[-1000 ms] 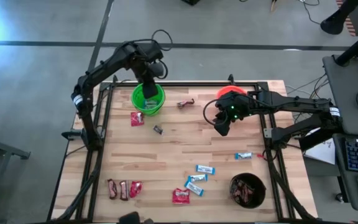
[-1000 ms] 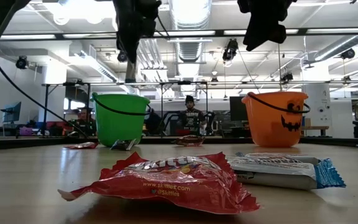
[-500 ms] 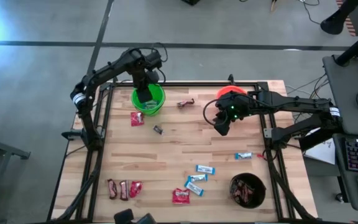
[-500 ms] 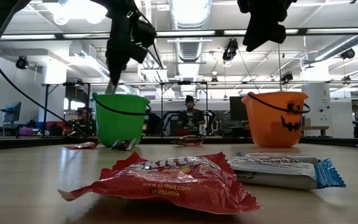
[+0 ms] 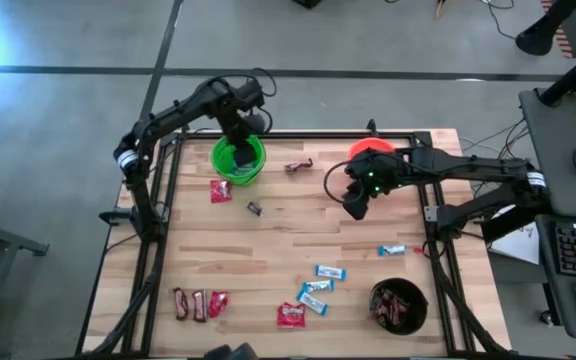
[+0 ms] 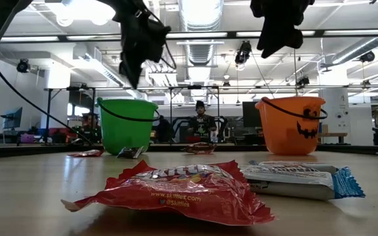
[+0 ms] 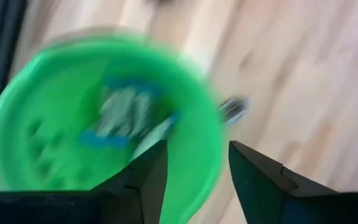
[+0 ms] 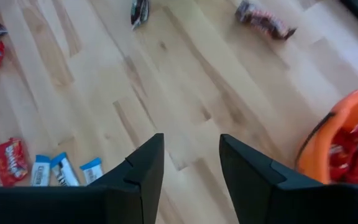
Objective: Sort candy
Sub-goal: Put the white candy into the green bucket
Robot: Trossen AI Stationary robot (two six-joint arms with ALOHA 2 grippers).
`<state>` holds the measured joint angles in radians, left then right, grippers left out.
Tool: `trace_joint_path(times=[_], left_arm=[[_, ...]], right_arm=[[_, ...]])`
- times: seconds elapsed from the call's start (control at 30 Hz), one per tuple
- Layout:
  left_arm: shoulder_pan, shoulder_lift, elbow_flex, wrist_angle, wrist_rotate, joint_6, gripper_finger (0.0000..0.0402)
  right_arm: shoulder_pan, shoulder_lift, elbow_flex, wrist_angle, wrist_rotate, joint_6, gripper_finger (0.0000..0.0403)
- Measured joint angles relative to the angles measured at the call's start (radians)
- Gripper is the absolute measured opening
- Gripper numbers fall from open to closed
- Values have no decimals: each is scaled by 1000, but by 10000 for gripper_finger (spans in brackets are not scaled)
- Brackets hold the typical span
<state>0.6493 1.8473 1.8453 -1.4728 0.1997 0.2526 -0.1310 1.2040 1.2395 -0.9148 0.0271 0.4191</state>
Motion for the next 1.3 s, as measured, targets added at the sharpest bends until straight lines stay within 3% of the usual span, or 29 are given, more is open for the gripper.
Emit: trace_joint_path(times=[0.1,0.2,0.77,1.3], left_arm=[[-18,0,13,51,95,-3,161],[-42,0,27,78,124,-2,167],[-164,-20,123,40,126,-10,169],[-239,-31,402,32,125,-109,169]], right_arm=[[6,20,-8,0,-9,28,155],[22,49,-9,-1,-10,34,165],[194,231,-9,8,-61,34,185],[290,380,-9,46,-62,26,185]])
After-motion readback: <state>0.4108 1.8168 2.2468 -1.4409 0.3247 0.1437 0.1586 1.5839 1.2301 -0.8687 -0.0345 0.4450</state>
